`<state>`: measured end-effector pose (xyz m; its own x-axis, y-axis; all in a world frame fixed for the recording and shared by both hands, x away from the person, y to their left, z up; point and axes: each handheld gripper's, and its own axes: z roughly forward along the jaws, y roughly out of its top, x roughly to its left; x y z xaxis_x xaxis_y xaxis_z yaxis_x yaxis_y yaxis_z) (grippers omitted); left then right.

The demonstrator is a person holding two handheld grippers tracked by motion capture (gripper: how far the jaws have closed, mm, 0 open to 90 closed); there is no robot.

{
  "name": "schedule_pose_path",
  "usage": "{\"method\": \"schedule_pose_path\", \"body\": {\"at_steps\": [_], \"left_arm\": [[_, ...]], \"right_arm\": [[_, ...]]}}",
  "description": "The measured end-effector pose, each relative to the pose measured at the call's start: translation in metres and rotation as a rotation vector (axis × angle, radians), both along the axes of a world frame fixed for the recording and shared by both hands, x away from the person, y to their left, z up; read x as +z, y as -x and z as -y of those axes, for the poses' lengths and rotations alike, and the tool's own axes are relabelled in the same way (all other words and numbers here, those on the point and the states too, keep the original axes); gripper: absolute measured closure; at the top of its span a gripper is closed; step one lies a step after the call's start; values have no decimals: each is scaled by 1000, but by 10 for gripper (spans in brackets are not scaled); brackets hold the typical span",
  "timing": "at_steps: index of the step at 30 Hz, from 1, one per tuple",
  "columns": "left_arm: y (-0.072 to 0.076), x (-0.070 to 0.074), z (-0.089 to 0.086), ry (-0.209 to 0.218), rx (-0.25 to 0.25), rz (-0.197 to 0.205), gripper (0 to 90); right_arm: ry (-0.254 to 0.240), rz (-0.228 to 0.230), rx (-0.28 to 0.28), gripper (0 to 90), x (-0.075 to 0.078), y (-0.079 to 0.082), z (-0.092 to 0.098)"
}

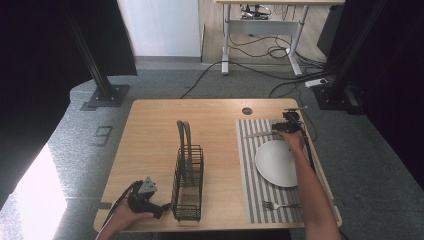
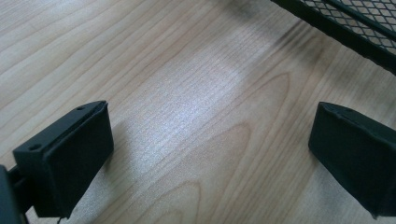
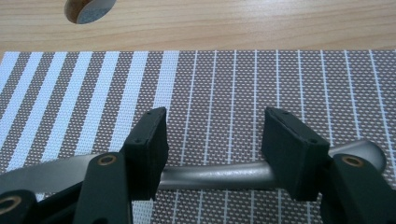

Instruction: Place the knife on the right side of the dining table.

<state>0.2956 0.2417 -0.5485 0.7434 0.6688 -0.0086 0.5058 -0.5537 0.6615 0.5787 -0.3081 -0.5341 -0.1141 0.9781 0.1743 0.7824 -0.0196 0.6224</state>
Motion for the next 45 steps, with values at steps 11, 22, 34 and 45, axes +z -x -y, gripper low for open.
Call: {"method": "schedule_pose_path", "body": {"at_steps": [11, 22, 34, 45], "left_arm": [[0, 0, 0, 0, 1, 0, 0], [0, 0, 0, 0, 1, 0, 0], [0, 0, 0, 0, 1, 0, 0], [0, 0, 0, -1, -2, 1, 0]], "right_arm": [[-12, 14, -20, 405, -1, 6, 2], [-59, 52, -22, 366, 5, 12, 8], [-134, 151, 108, 346, 48, 63, -25], [-198, 230, 255, 346, 71, 140, -61]]}}
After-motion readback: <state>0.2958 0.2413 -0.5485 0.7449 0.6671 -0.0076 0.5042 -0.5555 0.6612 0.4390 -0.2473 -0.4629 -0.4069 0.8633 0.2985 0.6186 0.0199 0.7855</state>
